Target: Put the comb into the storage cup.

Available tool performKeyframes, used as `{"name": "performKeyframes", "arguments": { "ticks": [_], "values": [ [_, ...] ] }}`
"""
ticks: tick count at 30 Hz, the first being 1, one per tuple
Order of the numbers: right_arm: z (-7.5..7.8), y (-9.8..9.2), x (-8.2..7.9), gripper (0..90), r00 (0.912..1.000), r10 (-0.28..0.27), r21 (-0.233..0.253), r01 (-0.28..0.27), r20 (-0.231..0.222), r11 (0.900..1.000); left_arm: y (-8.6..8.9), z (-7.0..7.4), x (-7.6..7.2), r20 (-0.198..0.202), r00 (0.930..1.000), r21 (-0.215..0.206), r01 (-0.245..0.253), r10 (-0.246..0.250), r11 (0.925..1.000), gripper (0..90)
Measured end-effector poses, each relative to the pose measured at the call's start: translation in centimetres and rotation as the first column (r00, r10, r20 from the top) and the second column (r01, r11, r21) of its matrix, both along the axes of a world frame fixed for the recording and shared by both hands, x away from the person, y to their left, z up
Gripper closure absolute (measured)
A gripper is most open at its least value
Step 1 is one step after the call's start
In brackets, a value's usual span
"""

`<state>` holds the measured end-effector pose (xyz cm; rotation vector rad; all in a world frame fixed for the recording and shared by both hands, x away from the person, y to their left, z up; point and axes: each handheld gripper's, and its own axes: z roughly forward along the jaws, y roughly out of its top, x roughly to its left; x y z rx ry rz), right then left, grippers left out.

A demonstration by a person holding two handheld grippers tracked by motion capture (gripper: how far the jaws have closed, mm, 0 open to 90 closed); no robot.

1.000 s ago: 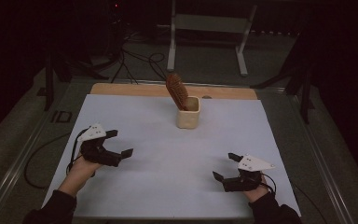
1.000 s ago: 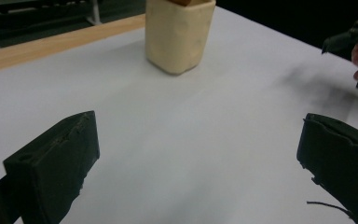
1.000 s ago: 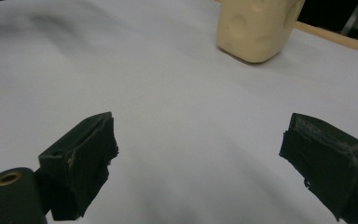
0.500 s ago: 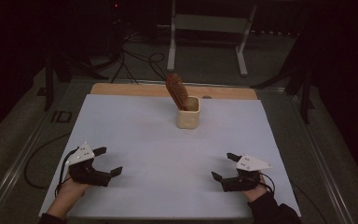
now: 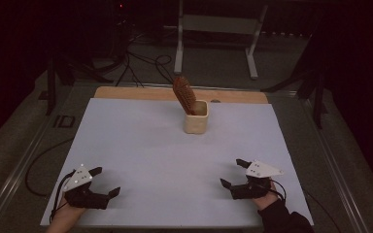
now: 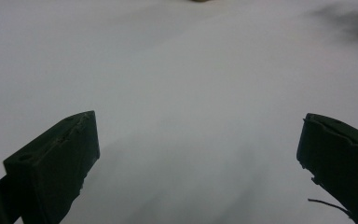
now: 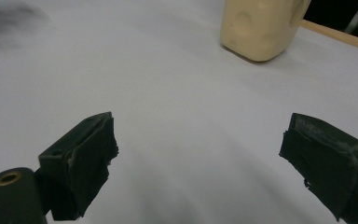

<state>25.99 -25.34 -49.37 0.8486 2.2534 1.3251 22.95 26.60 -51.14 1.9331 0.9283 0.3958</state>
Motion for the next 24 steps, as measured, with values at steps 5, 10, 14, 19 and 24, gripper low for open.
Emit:
{"name": "performKeyframes", "arguments": {
  "ticks": [5, 10, 14, 19, 24],
  "values": [
    [-0.1, 0.0, 0.1, 8.6, 1.0000, 0.000, -0.003, 0.000, -0.006, 1.000, 0.4, -0.7, -0.4, -0.013, 0.9997, -0.014, -0.019, 0.019, 0.9997, 0.1],
    [-0.3, 0.0, 0.3, 8.5, 1.0000, -0.004, -0.011, 0.004, -0.007, 1.000, 0.7, -1.0, -0.2, 0.002, 0.9968, 0.021, -0.080, 0.080, 0.9966, 0.1],
    [-0.3, 0.0, 0.3, 8.5, 1.0000, -0.007, -0.011, 0.007, -0.006, 1.000, 0.9, -0.9, -0.1, 0.024, 0.9937, 0.029, -0.110, 0.110, 0.9935, 0.1],
    [-0.3, 0.0, 0.3, 8.5, 0.9999, -0.005, -0.009, 0.005, -0.010, 1.000, 1.0, -0.7, -0.2, 0.047, 0.9899, 0.033, -0.135, 0.134, 0.9903, 0.1],
    [-0.4, 0.0, 0.4, 8.6, 0.9999, 0.002, -0.008, -0.002, -0.017, 1.000, 1.2, -0.8, -0.1, 0.046, 0.9873, 0.033, -0.153, 0.152, 0.9876, 0.1]
  ]
}}
